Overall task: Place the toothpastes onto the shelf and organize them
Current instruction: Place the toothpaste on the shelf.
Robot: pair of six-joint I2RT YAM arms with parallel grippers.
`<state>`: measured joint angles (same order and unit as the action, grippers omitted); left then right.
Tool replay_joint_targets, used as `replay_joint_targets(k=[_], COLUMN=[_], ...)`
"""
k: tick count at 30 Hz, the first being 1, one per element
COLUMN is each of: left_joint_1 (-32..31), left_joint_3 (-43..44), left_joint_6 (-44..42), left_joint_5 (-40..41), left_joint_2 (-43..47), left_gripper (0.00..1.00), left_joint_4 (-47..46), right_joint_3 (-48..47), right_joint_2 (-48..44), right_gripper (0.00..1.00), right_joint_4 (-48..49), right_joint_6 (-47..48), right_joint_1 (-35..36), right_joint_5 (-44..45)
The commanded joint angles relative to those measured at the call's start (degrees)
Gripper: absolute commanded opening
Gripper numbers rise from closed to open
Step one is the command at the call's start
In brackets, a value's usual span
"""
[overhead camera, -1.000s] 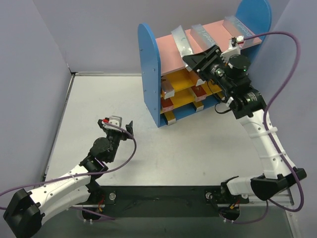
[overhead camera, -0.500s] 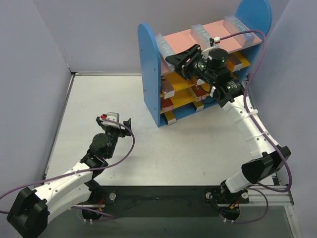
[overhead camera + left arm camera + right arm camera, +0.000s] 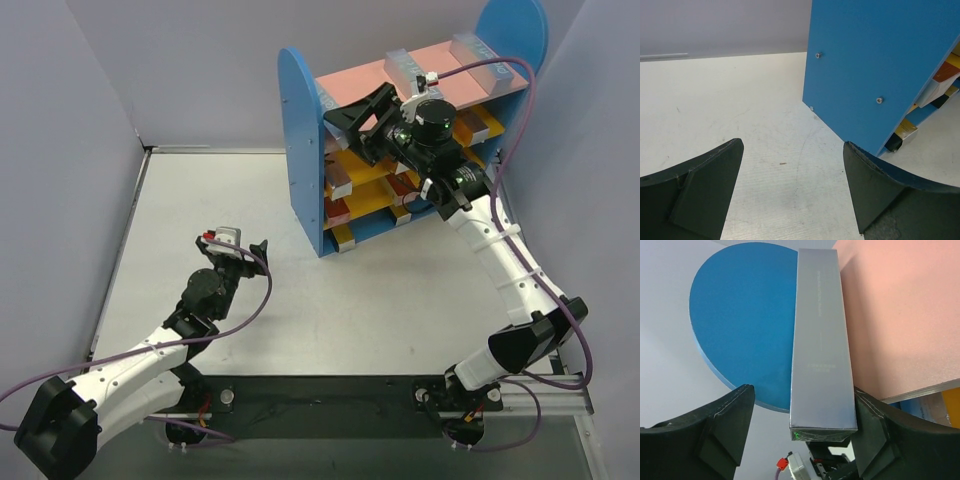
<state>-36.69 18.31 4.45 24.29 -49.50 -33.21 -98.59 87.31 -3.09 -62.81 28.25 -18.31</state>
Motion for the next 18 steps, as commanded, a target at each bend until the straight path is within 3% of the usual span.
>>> replay_joint_targets(k=[1, 6, 18], left_joint_1=[0.21, 0.21, 0.21], left_joint_3=[1.91, 1.91, 1.73], left_joint_6=[1.09, 1.44, 1.53], left_joint_5=[-1.0, -1.18, -1.0], left_joint_2=[0.1, 0.45, 0.8], left_gripper=[0.92, 0.92, 0.92], left_joint_4=[-2.56, -2.56, -2.3], right_joint_3=[-3.19, -8.11, -8.29], right_joint_2=[-2.41, -1.09, -1.17], right_gripper=[0.74, 0.81, 0.82], right_joint_4=[-3.67, -9.72, -12.73], right_joint_6=[5.76, 11.91, 20.17], right_joint_1=[1.02, 1.54, 1.63], right_joint_5=[1.42, 2.04, 6.44])
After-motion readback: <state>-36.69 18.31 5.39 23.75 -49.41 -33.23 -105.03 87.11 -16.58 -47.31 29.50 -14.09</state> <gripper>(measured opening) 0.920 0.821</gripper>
